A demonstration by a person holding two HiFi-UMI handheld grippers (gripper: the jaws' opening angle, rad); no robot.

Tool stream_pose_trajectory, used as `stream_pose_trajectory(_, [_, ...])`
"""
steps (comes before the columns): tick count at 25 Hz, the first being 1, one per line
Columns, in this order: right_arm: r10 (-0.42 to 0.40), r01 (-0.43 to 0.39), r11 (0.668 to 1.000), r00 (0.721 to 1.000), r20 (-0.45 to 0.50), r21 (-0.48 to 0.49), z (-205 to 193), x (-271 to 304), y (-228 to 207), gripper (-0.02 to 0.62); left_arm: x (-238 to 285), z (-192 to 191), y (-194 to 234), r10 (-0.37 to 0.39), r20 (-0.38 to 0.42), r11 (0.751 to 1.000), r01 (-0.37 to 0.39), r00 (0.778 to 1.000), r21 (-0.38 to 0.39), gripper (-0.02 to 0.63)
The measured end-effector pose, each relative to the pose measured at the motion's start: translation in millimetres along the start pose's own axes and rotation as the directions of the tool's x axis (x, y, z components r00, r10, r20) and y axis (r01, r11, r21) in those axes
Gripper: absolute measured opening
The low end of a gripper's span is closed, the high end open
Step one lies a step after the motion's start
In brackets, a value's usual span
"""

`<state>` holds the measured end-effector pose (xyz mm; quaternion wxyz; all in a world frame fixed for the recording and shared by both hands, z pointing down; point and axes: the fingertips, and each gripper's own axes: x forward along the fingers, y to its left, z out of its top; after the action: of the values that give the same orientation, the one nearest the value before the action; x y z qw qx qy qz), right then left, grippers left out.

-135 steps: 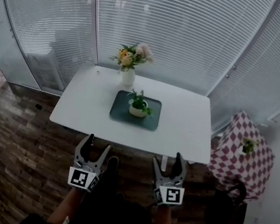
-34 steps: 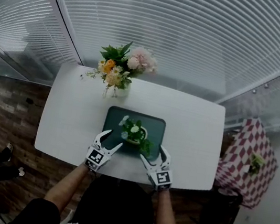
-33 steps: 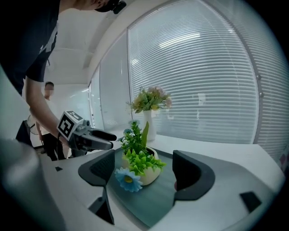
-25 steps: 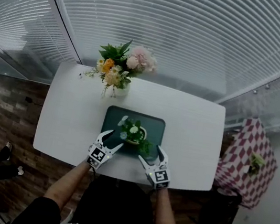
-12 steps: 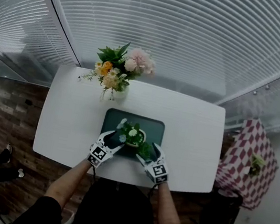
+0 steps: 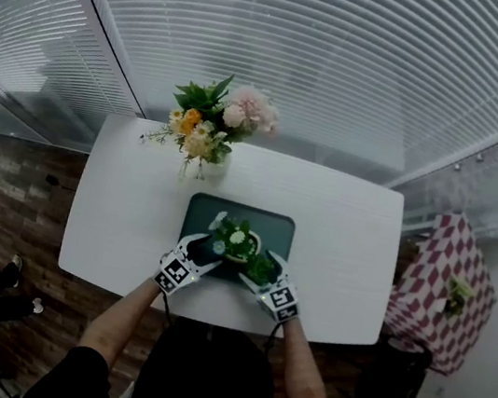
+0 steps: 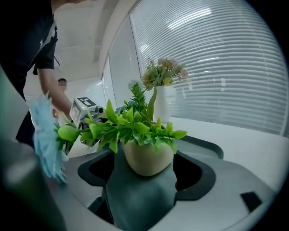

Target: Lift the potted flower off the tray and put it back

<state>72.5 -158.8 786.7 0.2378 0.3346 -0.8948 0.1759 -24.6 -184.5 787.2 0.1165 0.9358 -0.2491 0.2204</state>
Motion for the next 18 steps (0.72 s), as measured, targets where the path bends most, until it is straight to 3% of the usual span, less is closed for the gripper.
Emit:
stream_pose_trajectory(11, [0.087, -0.088, 0.994, 0.996, -0.012, -0.061, 10.1, 11.1, -1.9, 0.379, 12.3, 4.8, -5.2, -0.096, -0.028, 0.994, 0.097, 0.995, 0.059, 0.281])
stream_pose_trajectory(18, [0.075, -0.075, 0.996, 0.997, -0.004, -0.041, 13.9, 20.5, -9.4, 0.377, 22.1, 6.6, -8.8, -0.098, -0.054, 0.992, 0.102, 0.994, 0.079, 0.282])
